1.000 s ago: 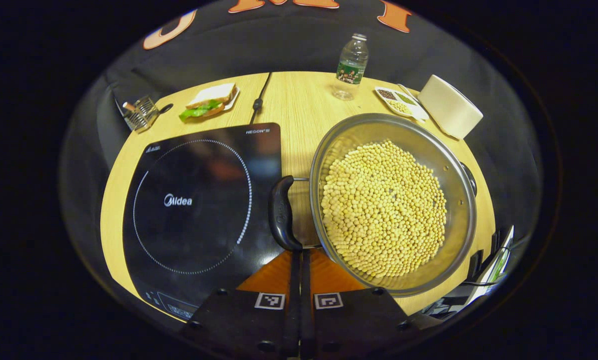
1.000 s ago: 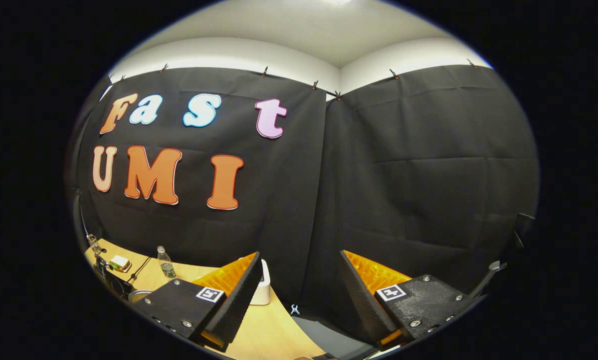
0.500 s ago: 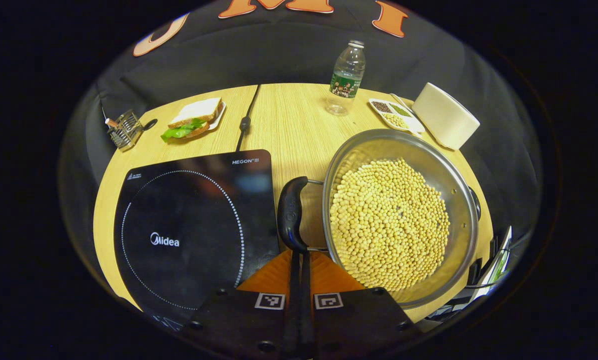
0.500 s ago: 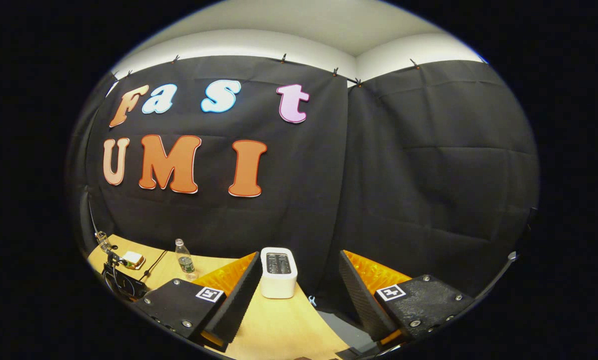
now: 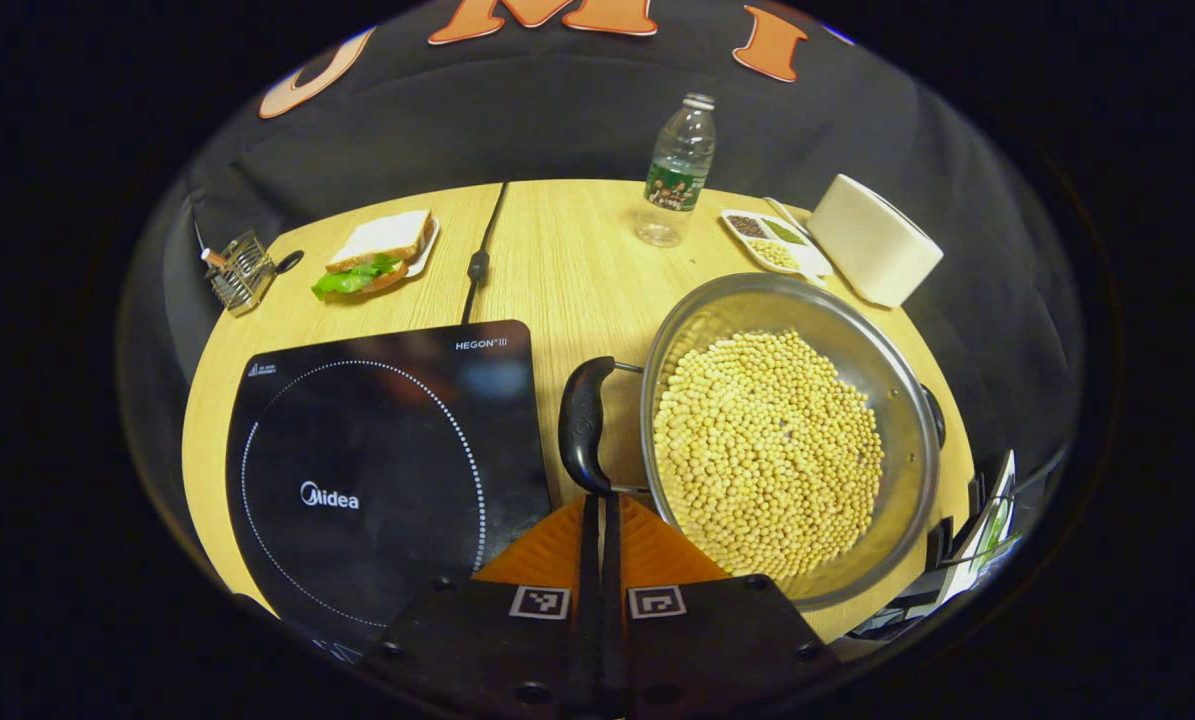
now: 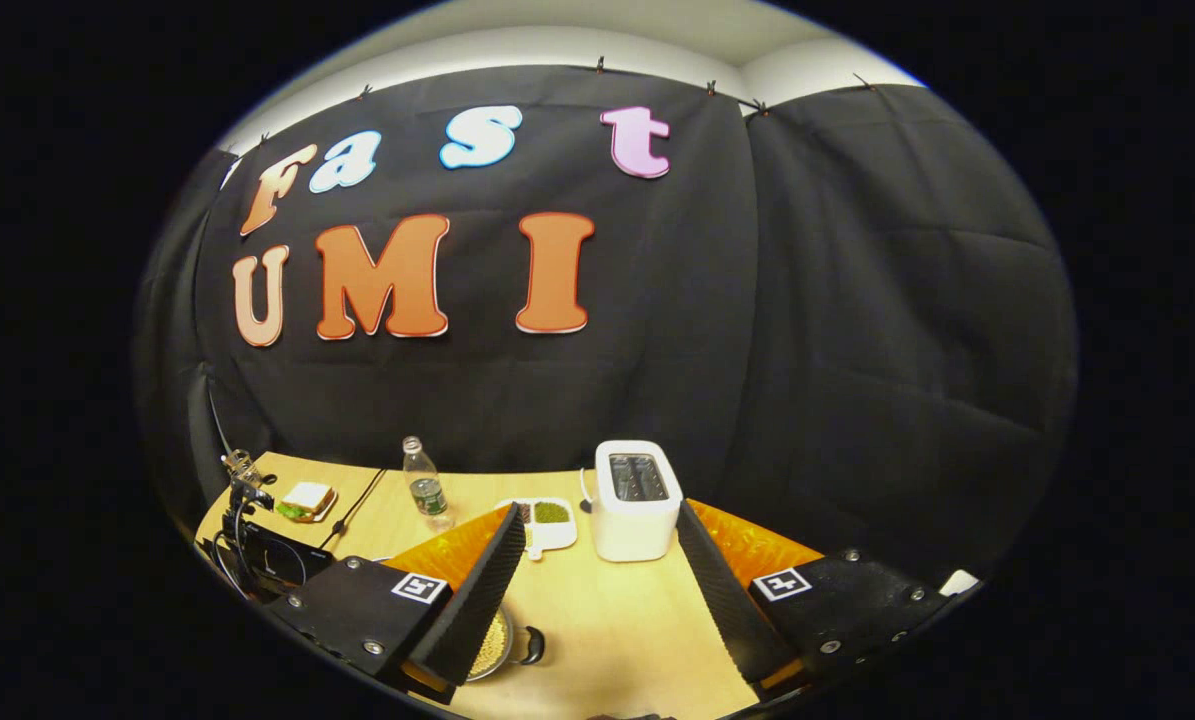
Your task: First push the handle of the pot to place it horizontally, then grasp the pot with both hands and set it on the induction cooktop.
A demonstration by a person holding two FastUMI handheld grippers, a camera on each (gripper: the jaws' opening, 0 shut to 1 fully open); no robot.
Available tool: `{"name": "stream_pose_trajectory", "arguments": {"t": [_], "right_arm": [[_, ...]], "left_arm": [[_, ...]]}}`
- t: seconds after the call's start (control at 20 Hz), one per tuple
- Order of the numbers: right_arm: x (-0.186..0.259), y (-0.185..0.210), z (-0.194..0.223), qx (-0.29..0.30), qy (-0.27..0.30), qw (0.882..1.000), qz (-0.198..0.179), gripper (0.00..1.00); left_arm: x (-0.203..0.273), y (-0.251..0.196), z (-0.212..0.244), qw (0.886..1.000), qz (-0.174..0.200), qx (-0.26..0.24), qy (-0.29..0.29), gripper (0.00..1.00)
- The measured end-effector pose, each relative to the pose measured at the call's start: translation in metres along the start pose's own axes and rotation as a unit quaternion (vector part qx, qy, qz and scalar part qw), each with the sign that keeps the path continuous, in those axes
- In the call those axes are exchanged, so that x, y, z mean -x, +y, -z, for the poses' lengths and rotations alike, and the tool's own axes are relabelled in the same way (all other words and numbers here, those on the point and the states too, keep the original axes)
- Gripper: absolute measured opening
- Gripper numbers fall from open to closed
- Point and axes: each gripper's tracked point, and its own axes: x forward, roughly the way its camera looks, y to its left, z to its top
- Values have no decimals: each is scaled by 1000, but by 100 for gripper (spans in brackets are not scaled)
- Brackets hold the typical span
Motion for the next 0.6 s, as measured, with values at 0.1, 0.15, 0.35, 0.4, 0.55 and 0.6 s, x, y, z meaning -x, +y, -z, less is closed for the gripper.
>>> {"name": "stream_pose_trajectory", "arguments": {"t": [0.1,0.15,0.35,0.4,0.55,0.6], "right_arm": [[-10,14,22,-15,34,999,-12,96],[-14,21,32,-21,48,998,-17,96],[-28,46,67,-37,100,994,-35,96],[-29,52,75,-39,112,992,-39,96],[-36,69,96,-39,141,988,-49,96],[-39,73,104,-41,152,986,-51,96]], "left_arm": [[15,1,-22,999,11,-15,-31,9],[20,3,-35,999,13,-20,-46,8],[30,5,-86,995,16,-24,-96,58],[28,4,-93,994,16,-30,-100,76],[13,-3,-104,993,23,-49,-103,94],[7,-6,-101,994,29,-47,-95,95]]}}
